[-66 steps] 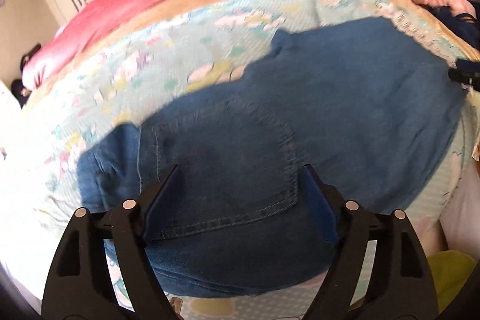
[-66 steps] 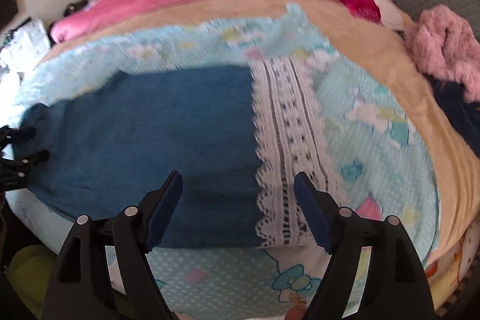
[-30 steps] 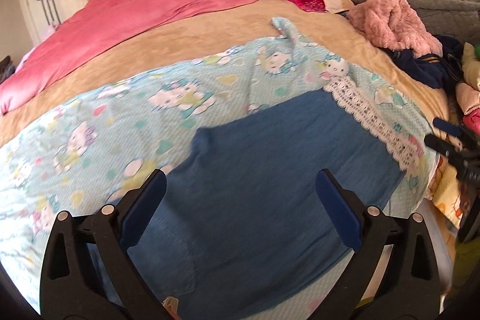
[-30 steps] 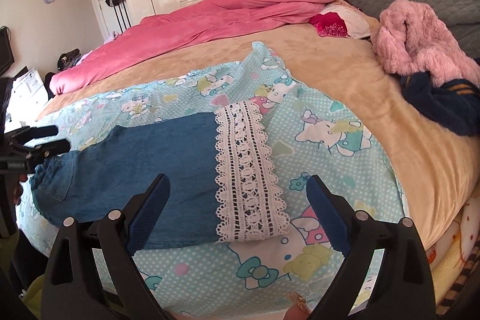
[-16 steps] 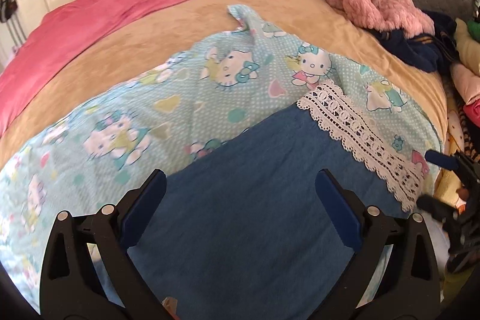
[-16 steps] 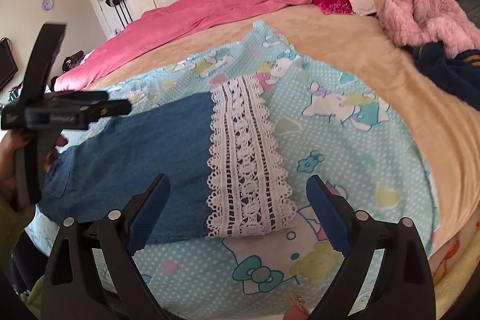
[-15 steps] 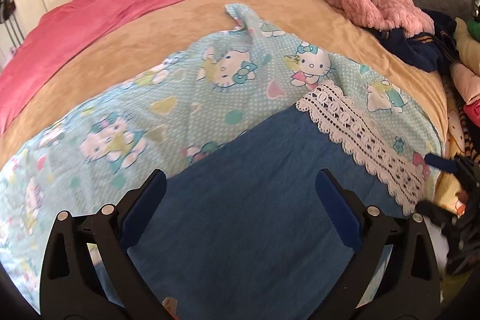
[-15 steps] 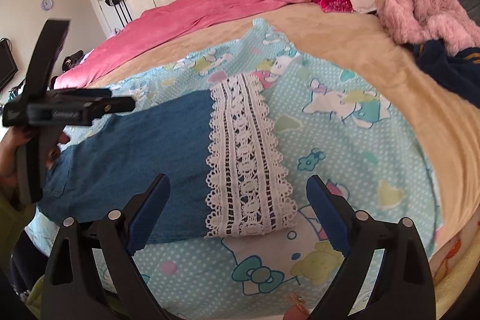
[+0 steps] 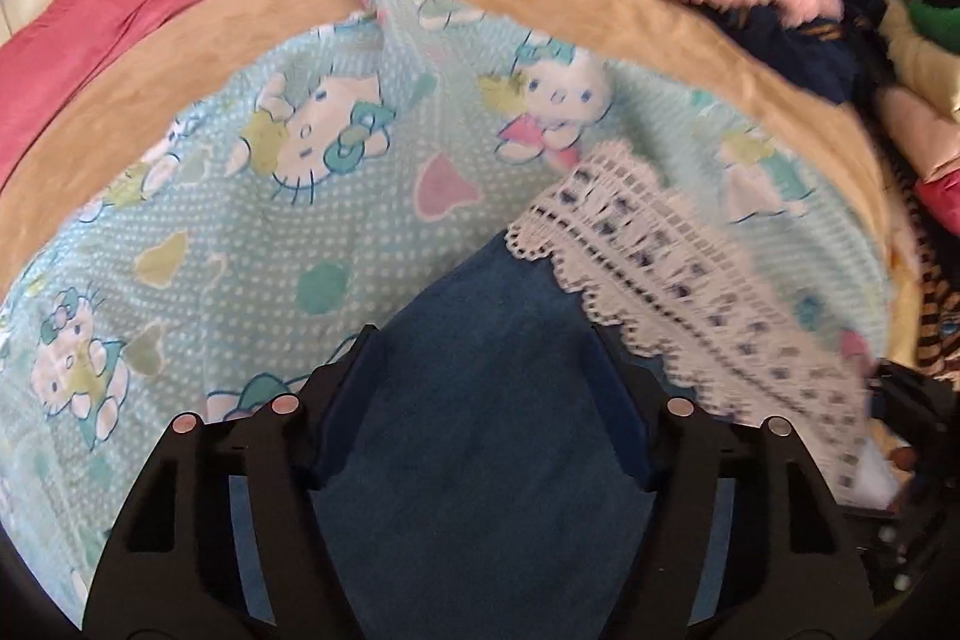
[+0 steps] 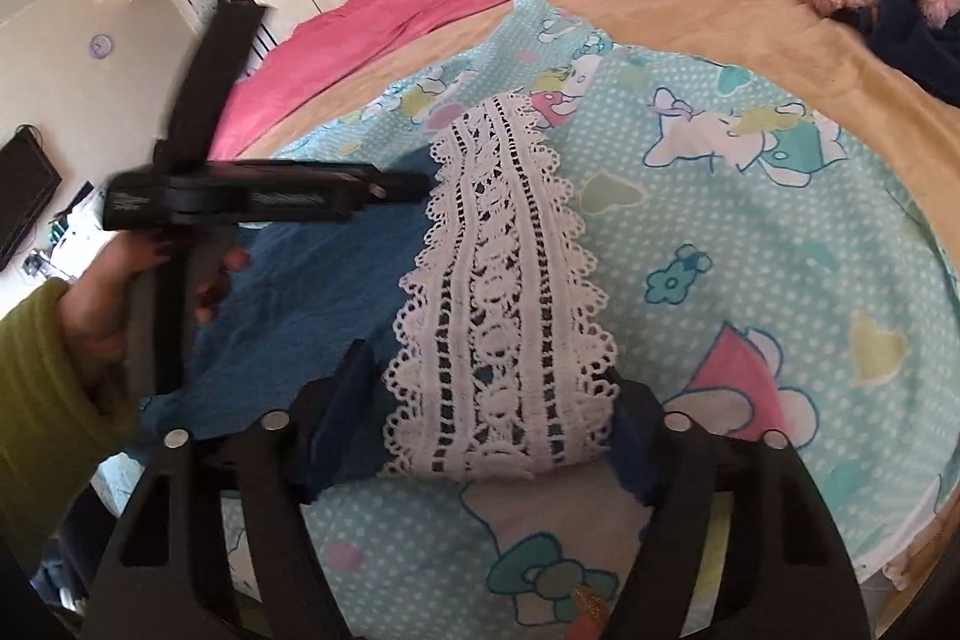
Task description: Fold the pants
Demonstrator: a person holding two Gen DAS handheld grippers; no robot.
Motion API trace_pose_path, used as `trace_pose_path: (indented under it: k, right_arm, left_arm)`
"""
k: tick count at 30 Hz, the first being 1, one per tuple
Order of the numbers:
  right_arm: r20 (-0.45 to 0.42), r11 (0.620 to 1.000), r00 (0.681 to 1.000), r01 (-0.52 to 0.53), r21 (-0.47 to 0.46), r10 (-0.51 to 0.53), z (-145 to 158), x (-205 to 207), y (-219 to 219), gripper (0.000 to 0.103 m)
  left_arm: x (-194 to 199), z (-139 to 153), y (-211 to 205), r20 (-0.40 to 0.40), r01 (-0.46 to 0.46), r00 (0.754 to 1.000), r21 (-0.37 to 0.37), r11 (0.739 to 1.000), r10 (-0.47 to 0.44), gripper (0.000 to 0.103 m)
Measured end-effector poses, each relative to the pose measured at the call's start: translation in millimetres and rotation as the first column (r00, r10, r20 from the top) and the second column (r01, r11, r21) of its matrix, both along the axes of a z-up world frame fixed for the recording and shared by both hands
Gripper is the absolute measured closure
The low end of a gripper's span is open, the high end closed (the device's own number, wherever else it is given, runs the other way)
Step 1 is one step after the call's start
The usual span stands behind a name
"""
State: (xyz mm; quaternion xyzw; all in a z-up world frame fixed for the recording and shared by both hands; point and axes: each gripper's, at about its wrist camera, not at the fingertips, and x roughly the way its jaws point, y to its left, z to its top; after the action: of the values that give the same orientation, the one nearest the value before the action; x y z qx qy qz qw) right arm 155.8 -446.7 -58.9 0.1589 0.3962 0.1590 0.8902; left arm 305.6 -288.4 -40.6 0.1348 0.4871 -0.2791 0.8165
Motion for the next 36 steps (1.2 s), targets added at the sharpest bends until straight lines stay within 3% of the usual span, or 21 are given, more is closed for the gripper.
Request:
trace_pose_path:
  k: [4, 6, 7, 8, 9, 10, 12, 14, 20, 28, 36]
  right_arm:
    - [0.004, 1.0, 1.0, -0.001, 0.026, 0.001, -1.0, 4.6, -1.3, 0.034]
    - [0.007, 0.999, 1.0, 0.0, 0.032, 0.0, -0.9, 6.9, -0.8, 0.035]
    - [0.009, 0.999, 1.0, 0.004, 0.032, -0.004, -0.5, 8.0, -0.4, 0.041]
    - [0.013, 0.999, 1.0, 0.002, 0.038, -0.002, -0.1, 9.4, -0.3, 0.052]
    - [0.016, 0.999, 1.0, -0.005, 0.051, 0.004, 0.0, 11.0, -1.1, 0.056]
    - [0.017, 0.998, 1.0, -0.01, 0.063, 0.009, -0.2, 12.4, -1.1, 0.062]
    - [0.025, 0.998, 1.0, -0.017, 0.059, 0.016, 2.2, 12.7, 1.3, 0.065]
    - [0.038, 0.998, 0.999, -0.03, 0.05, 0.028, 7.0, 11.5, 4.0, 0.071]
    - [0.096, 0.998, 0.994, -0.057, 0.017, 0.056, 31.6, 7.7, 13.8, 0.072]
    - [0.174, 0.99, 0.976, -0.12, -0.076, 0.131, 69.5, 4.0, 47.6, 0.072]
    - [0.201, 0.931, 0.931, -0.247, -0.27, 0.306, 88.9, 0.1, 124.6, 0.072]
  left_arm:
    - [0.6, -13.0, -0.9, -0.017, -0.01, 1.0, -0.009, 1.0, 0.01, 0.043]
    - [-2.1, -12.6, -2.6, -0.016, -0.008, 1.0, -0.009, 1.0, 0.008, 0.057]
    - [-3.8, -11.8, -4.8, -0.014, -0.009, 1.0, -0.003, 1.0, 0.009, 0.063]
    - [-6.0, -10.9, -8.1, -0.01, -0.007, 1.0, 0.015, 1.0, 0.007, 0.077]
    - [-7.1, -9.9, -10.2, -0.009, -0.004, 1.0, 0.024, 1.0, 0.004, 0.09]
    - [-9.8, -8.9, -13.6, 0.003, 0.001, 1.0, 0.049, 0.999, -0.001, 0.093]
    - [-12.2, -7.1, -14.2, 0.017, -0.002, 1.0, 0.059, 0.998, 0.001, 0.098]
    - [-12.1, -4.9, -9.4, 0.017, -0.009, 1.0, 0.031, 0.999, 0.009, 0.1]
    - [-18.0, 9.5, 11.9, 0.015, -0.031, 0.999, -0.088, 0.996, 0.033, 0.101]
    - [-32.7, 37.9, 55.0, 0.046, -0.079, 0.995, -0.223, 0.972, 0.091, 0.101]
    - [-48.6, 48.9, 123.0, 0.058, -0.158, 0.981, -0.301, 0.94, 0.183, 0.101]
